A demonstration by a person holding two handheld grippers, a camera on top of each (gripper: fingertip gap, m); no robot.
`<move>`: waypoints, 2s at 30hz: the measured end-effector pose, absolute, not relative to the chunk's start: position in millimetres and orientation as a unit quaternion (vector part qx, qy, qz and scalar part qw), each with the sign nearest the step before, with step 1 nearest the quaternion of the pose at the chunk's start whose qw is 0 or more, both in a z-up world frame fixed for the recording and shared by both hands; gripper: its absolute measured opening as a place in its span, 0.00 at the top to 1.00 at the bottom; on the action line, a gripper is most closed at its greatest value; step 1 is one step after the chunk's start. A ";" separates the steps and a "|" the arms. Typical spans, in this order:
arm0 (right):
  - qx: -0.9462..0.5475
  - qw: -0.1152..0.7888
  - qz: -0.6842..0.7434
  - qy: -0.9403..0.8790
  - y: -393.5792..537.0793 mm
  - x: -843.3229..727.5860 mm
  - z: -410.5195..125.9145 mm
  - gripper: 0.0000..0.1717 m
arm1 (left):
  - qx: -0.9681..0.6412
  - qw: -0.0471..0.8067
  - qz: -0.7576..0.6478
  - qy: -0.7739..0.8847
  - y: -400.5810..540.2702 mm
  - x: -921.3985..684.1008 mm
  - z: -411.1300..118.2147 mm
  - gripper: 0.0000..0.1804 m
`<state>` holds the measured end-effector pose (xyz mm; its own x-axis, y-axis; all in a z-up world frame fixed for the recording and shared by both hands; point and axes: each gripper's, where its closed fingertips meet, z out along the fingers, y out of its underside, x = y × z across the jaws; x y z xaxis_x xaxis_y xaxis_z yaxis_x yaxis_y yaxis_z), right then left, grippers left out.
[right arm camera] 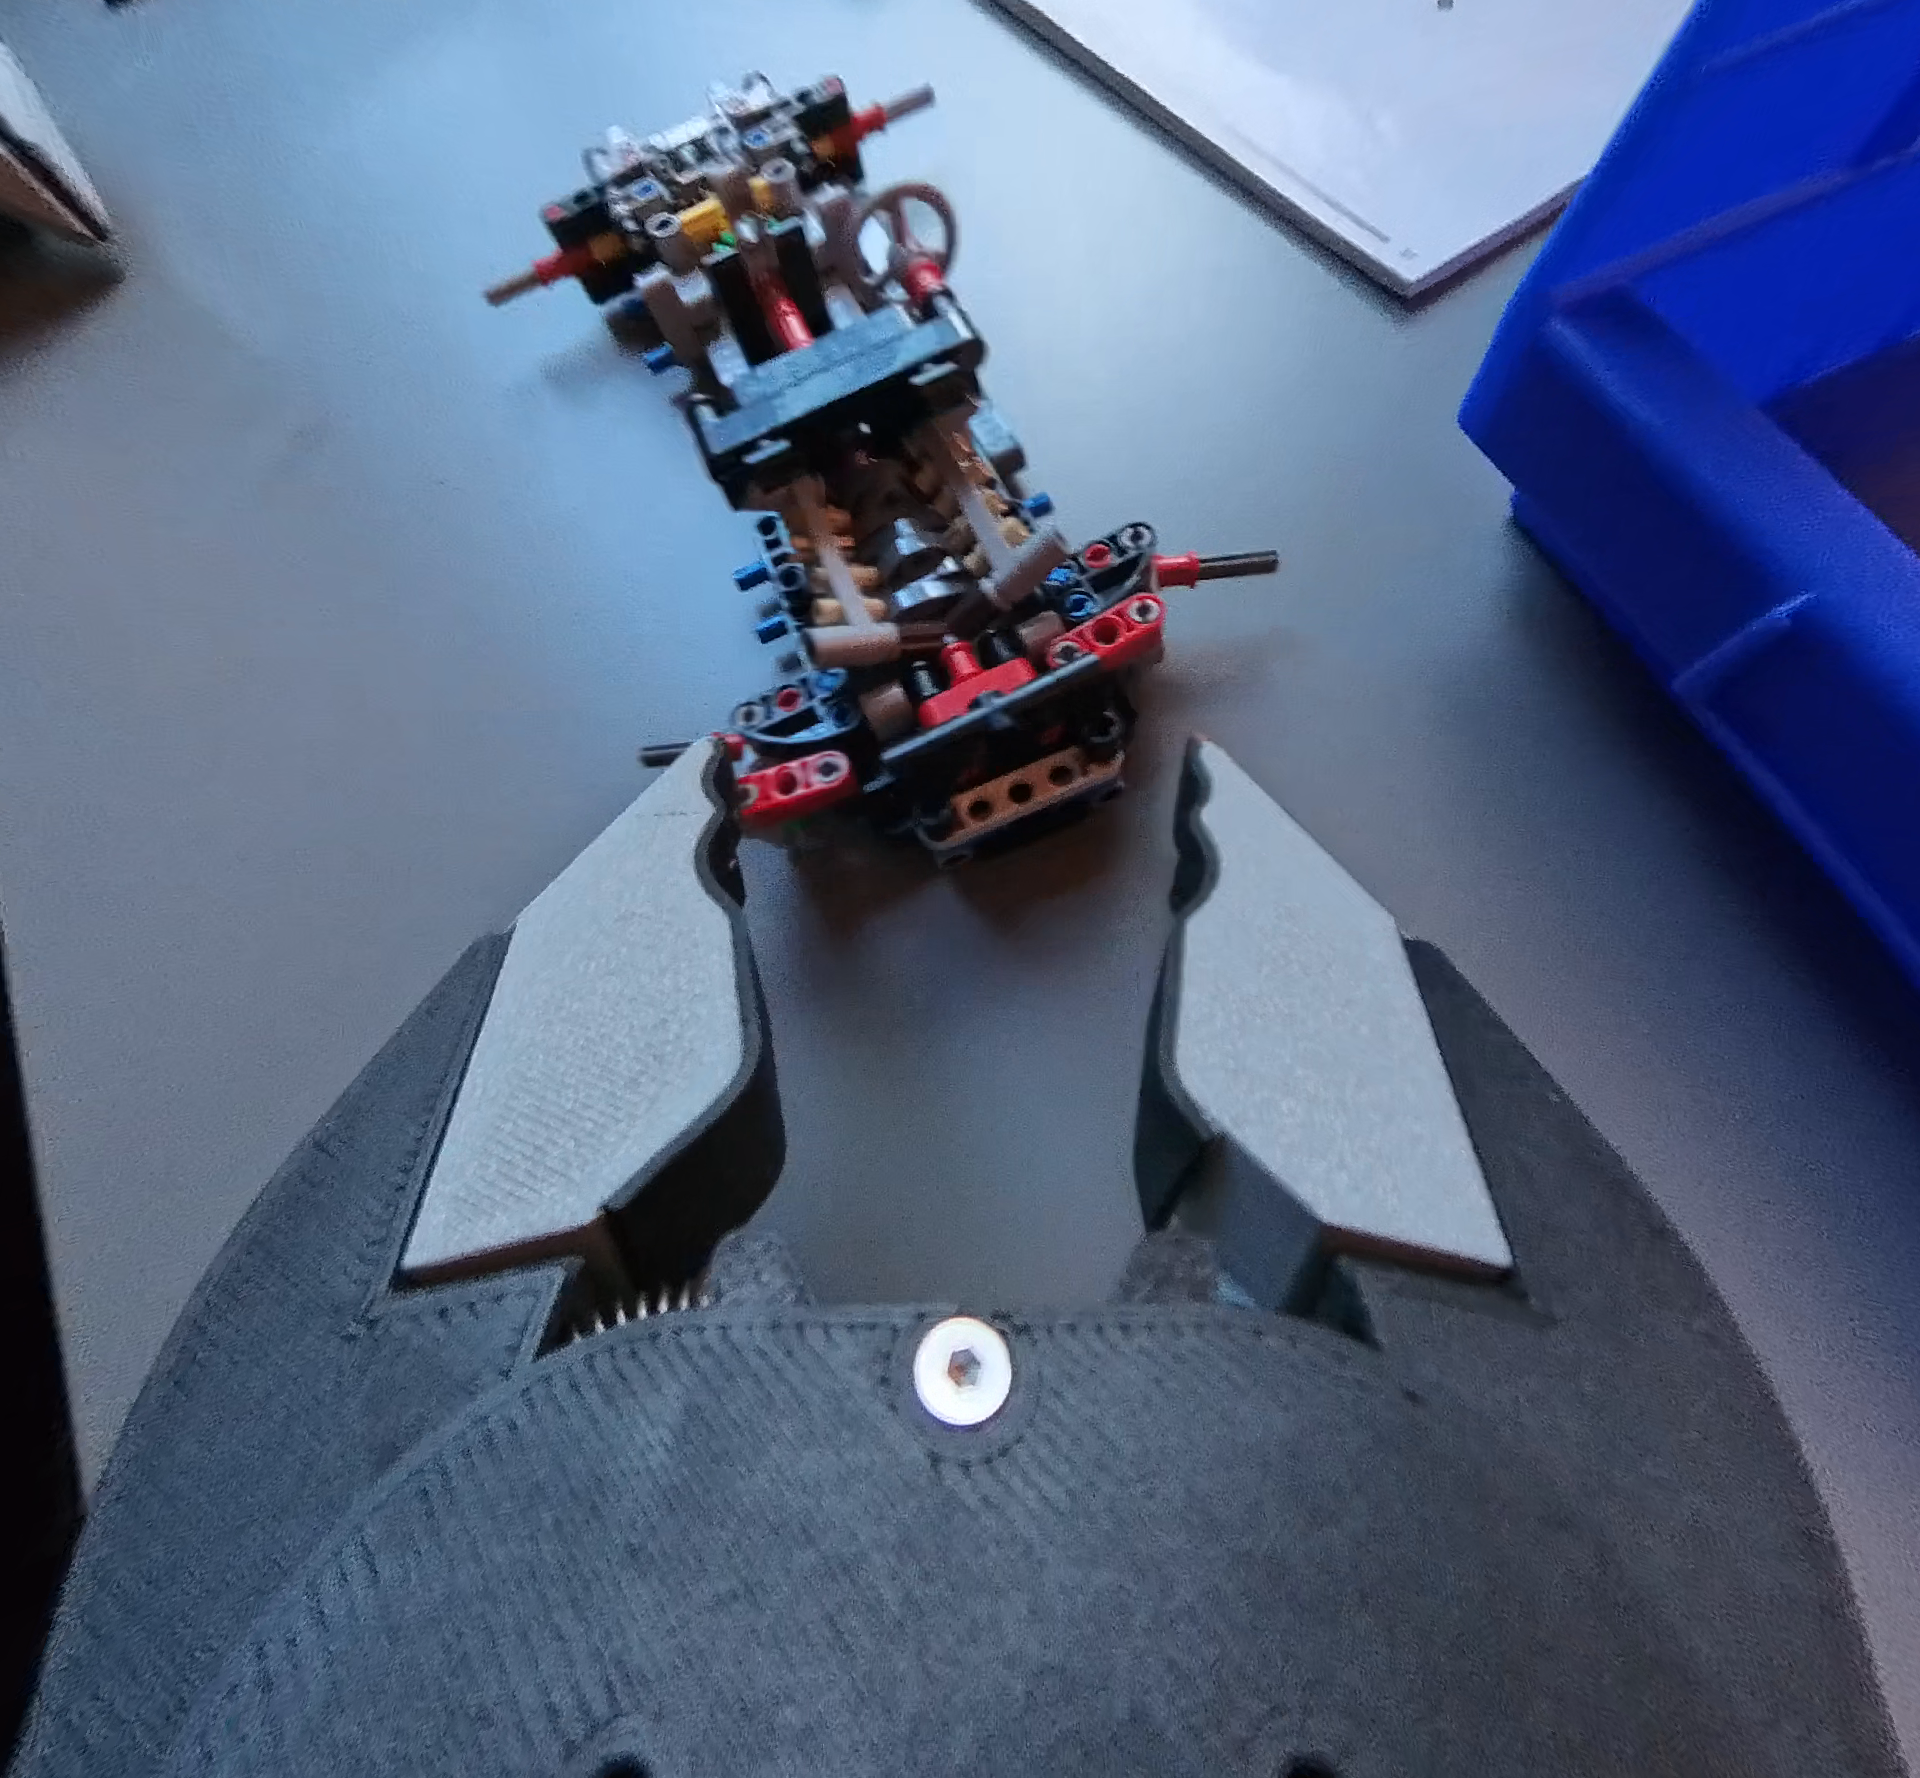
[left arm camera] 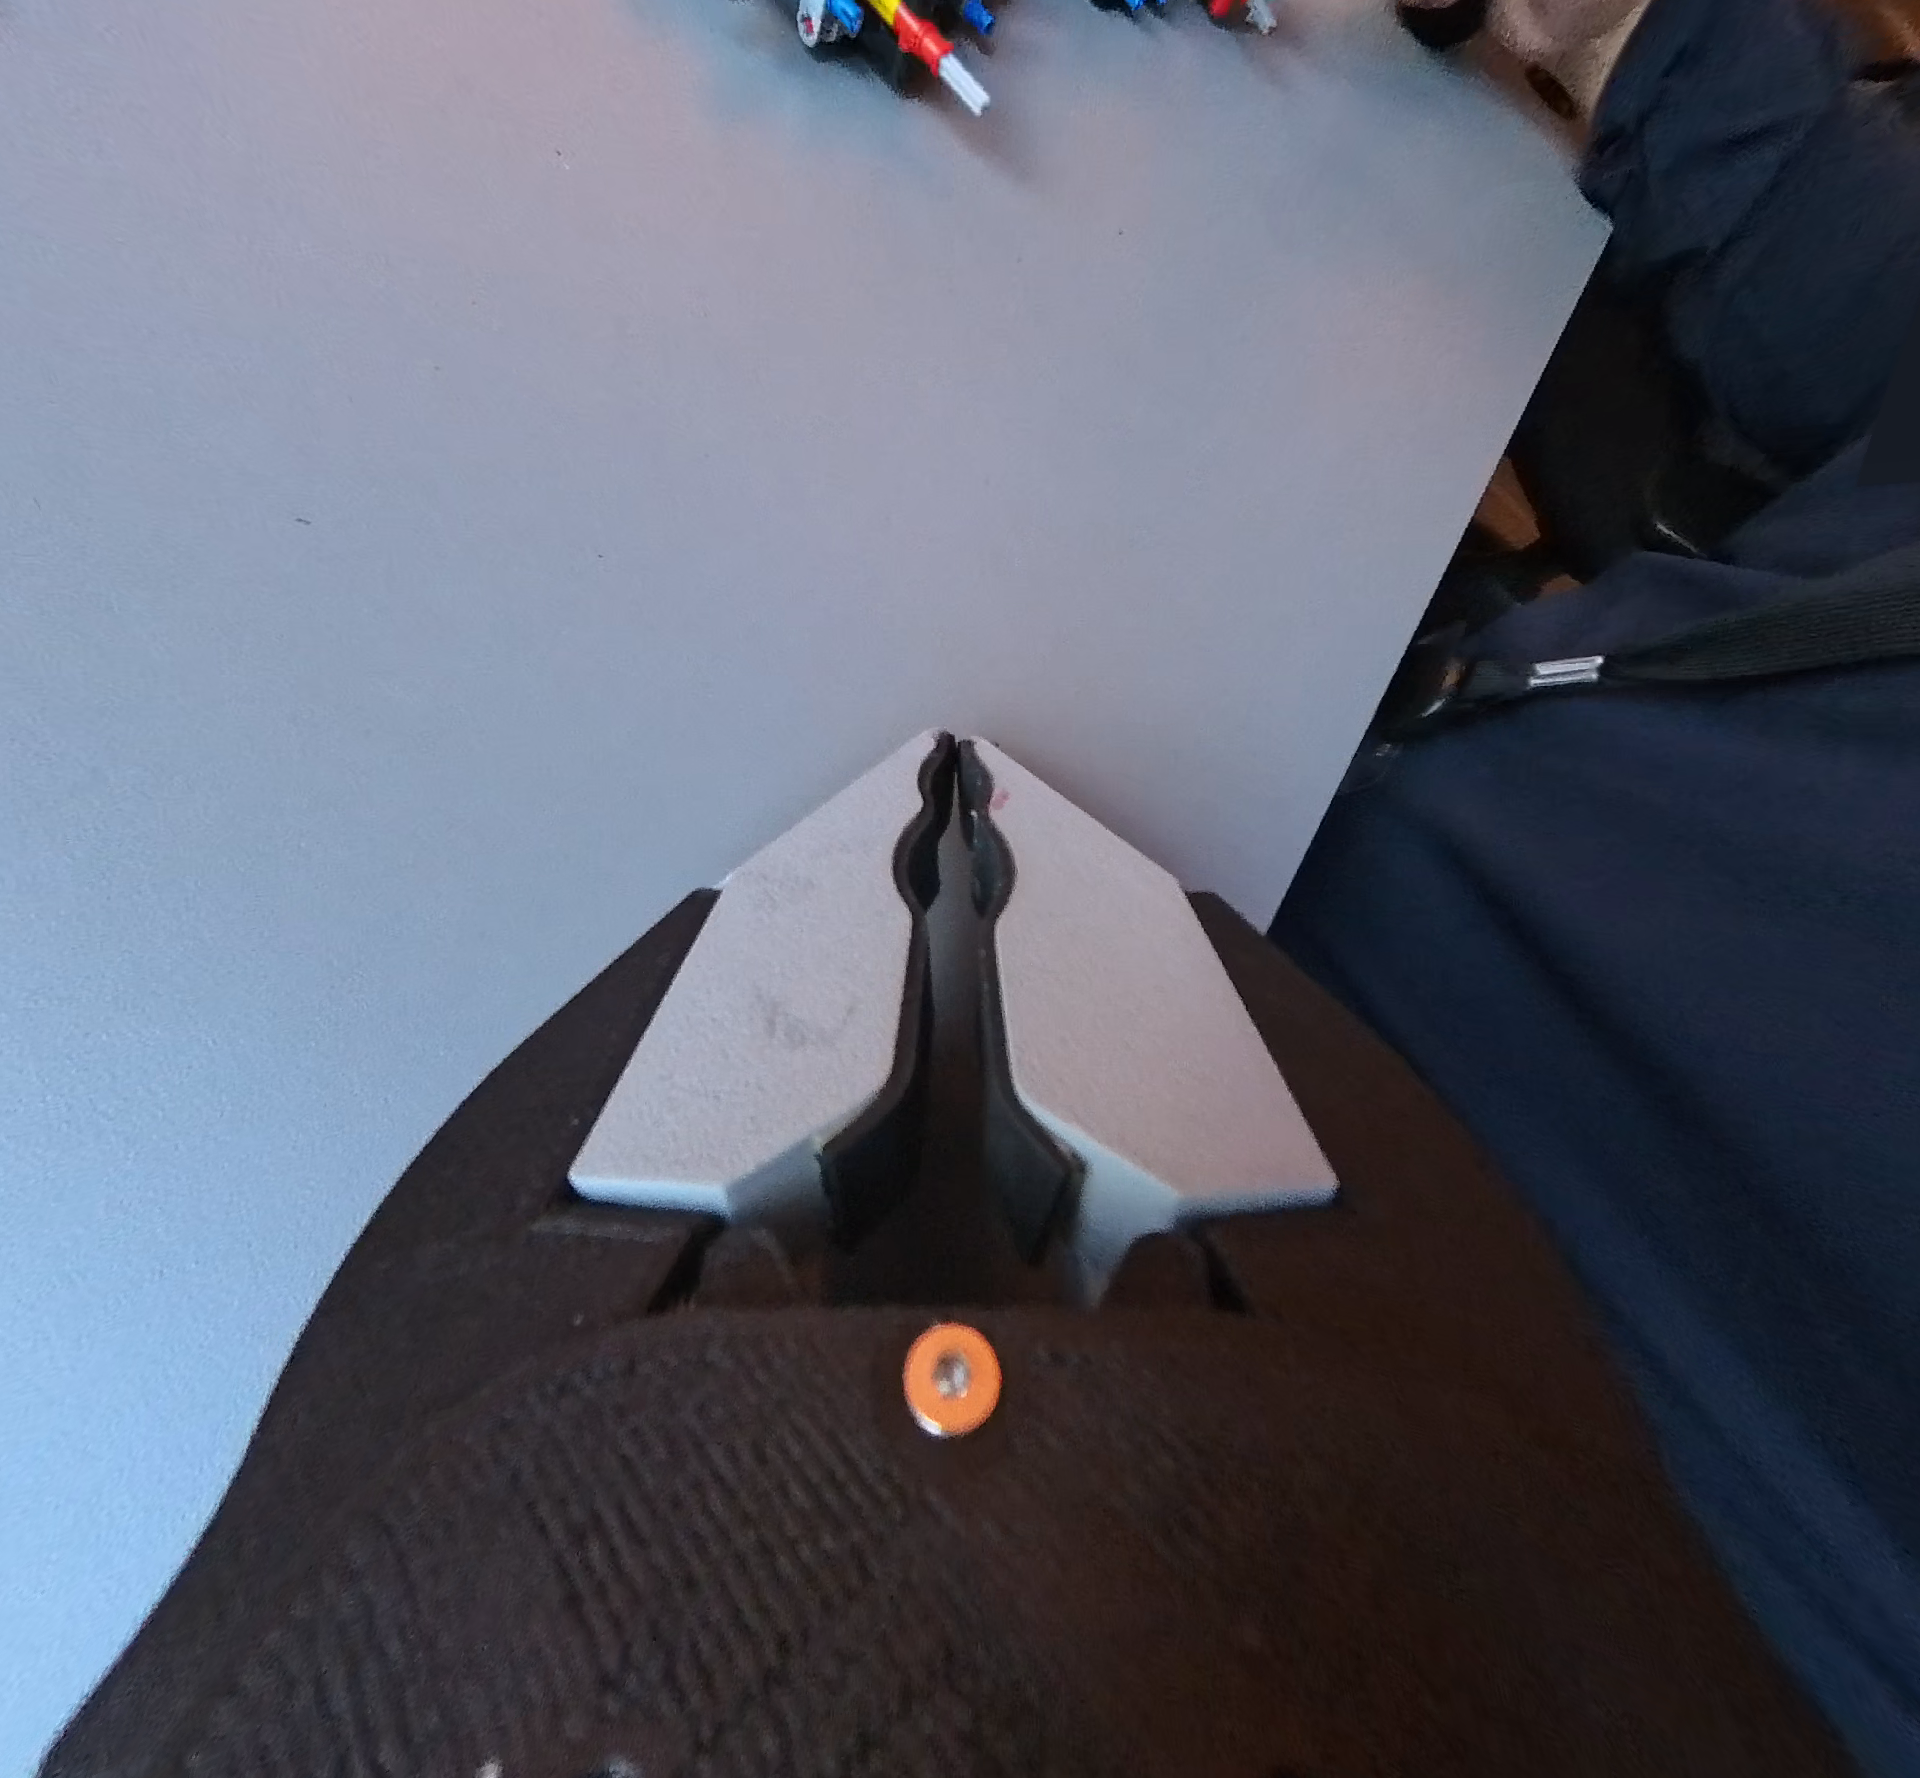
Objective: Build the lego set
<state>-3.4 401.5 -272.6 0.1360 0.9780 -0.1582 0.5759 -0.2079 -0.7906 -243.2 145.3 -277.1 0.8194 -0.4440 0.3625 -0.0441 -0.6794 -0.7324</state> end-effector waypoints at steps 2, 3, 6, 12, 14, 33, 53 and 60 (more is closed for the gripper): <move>-0.697 0.284 0.342 -0.562 407.0 -5.4 -275.2 0.49 | -0.877 0.377 -0.263 0.141 145.3 -243.3 -277.2 1.00; -0.695 0.285 0.343 -0.565 408.7 -7.2 -274.8 0.47 | -0.877 0.377 -0.262 0.141 145.4 -243.3 -277.2 1.00; -0.689 0.272 0.351 -0.573 409.5 -11.7 -274.6 0.48 | -0.877 0.378 -0.260 0.141 145.5 -243.4 -277.3 1.00; -0.655 0.172 0.362 -0.641 338.9 -9.3 -274.4 0.55 | -0.877 0.381 -0.254 0.146 145.3 -243.2 -277.2 1.00; -0.619 0.132 0.396 -0.665 288.9 -15.3 -267.8 0.58 | -0.877 0.382 -0.252 0.147 145.3 -243.1 -277.2 1.00; -0.651 0.337 0.376 -0.566 325.8 -27.0 -251.4 0.70 | -0.874 0.391 -0.244 0.153 145.2 -243.1 -275.7 0.96; -0.748 0.491 0.184 -0.407 441.9 15.9 -245.7 0.76 | -0.844 0.410 -0.305 0.165 138.7 -236.1 -261.2 0.99; -0.748 0.492 0.164 -0.414 454.5 4.3 -248.0 0.77 | -0.830 0.423 -0.330 0.151 138.9 -238.4 -253.3 0.99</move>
